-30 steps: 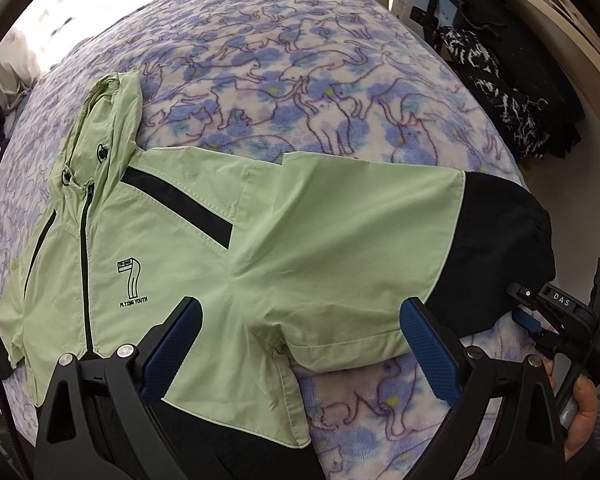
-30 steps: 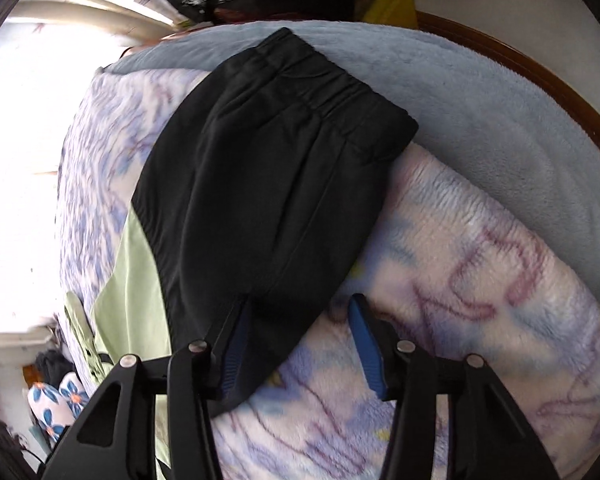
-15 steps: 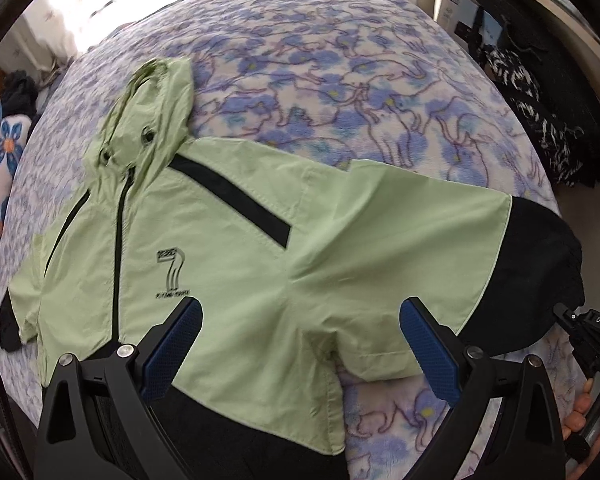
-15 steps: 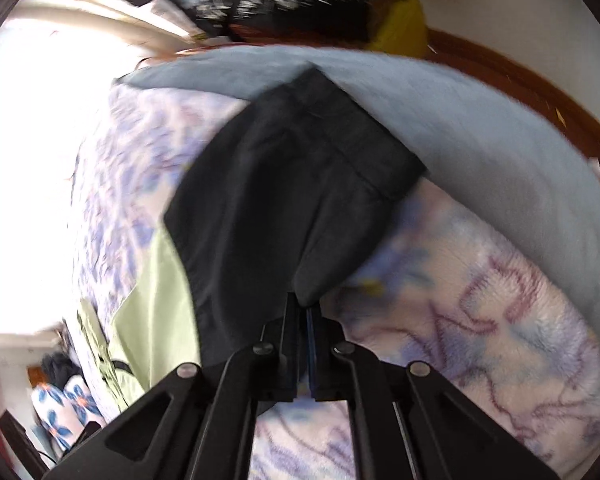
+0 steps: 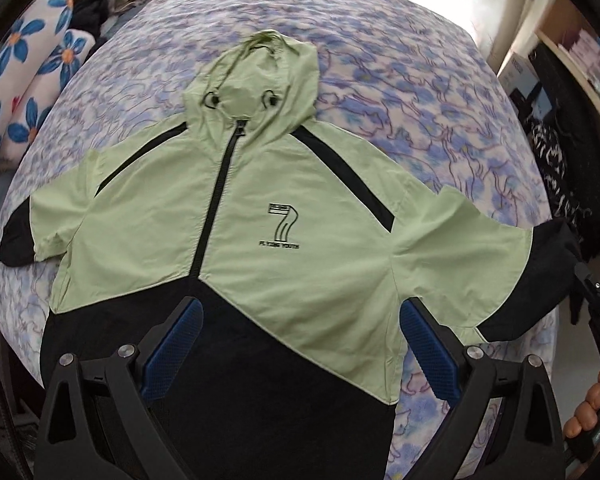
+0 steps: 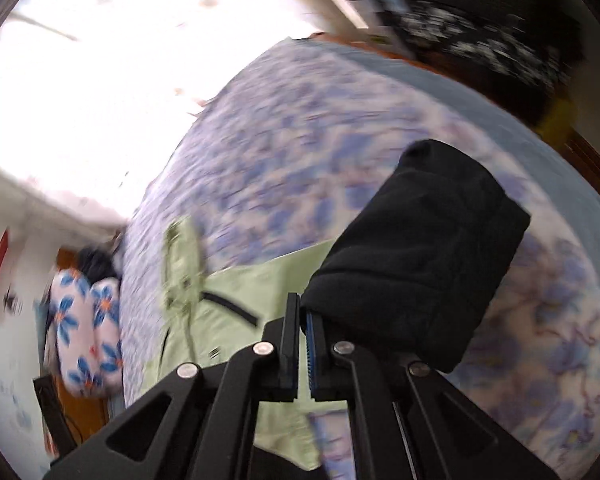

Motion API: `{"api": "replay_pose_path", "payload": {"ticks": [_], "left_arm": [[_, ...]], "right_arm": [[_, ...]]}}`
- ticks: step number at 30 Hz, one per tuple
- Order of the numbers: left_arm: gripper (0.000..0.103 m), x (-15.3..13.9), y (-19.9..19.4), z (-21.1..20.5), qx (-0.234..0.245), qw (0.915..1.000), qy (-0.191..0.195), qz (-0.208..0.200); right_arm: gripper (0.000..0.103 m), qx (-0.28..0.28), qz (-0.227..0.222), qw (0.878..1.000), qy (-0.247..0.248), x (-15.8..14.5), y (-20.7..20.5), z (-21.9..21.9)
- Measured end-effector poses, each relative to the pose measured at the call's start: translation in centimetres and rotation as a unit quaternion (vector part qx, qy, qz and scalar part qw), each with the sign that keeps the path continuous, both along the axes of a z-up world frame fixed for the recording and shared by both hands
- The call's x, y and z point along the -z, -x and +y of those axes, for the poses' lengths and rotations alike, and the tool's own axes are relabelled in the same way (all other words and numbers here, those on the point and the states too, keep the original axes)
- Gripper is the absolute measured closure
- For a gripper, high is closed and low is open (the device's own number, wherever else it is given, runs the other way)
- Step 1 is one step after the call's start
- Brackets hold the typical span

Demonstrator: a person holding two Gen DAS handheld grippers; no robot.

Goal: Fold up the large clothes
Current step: 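Carry the cuff with the right tool across the jacket front toward the left tool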

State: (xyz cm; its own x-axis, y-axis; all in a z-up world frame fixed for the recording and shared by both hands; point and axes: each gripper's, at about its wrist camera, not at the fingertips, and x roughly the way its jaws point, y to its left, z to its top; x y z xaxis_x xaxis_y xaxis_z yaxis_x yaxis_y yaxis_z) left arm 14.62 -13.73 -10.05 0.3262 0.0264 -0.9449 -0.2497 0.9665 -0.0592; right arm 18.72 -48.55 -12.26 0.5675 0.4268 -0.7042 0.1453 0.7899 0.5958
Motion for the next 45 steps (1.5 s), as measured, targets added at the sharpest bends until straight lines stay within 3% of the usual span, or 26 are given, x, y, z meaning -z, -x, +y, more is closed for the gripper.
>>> {"api": "replay_pose_path", "payload": {"ticks": [3, 8, 15, 19, 27, 36, 45], "left_arm": [[0.005, -1.0, 1.0, 2.1, -0.011, 0.9999, 0.001, -0.012], [0.005, -2.2, 2.4, 6.7, -0.039, 0.9980, 0.035, -0.035], [0.005, -1.2, 4.2, 14.5, -0.048, 0.9946, 0.076, -0.051], [0.005, 0.3, 5.2, 19.4, -0.044, 0.9950, 0.076, -0.047], [0.005, 4.3, 7.6, 31.6, -0.065, 0.9948, 0.070, -0.033], [0.005, 8.1, 8.9, 38.7, -0.082, 0.9931, 0.082, -0.018], [0.005, 11.1, 6.9, 36.0, -0.019, 0.9914, 0.130, 0.002]], "right_arm": [[0.101, -0.048, -0.018, 0.998, 0.019, -1.6, 0.3, 4.4], [0.101, -0.124, -0.023, 0.991, 0.049, -3.1, 1.4, 12.1], [0.101, -0.193, -0.012, 0.975, 0.109, -3.5, 3.6, 23.1], [0.101, -0.206, 0.012, 0.970, 0.130, -2.0, 4.5, 28.8], [0.101, -0.224, 0.081, 0.955, 0.179, 4.8, 4.6, 41.1], [0.098, -0.260, 0.133, 0.934, 0.205, 10.2, 5.8, 47.2], [0.097, -0.266, 0.164, 0.933, 0.181, 12.3, 8.0, 44.9]]}}
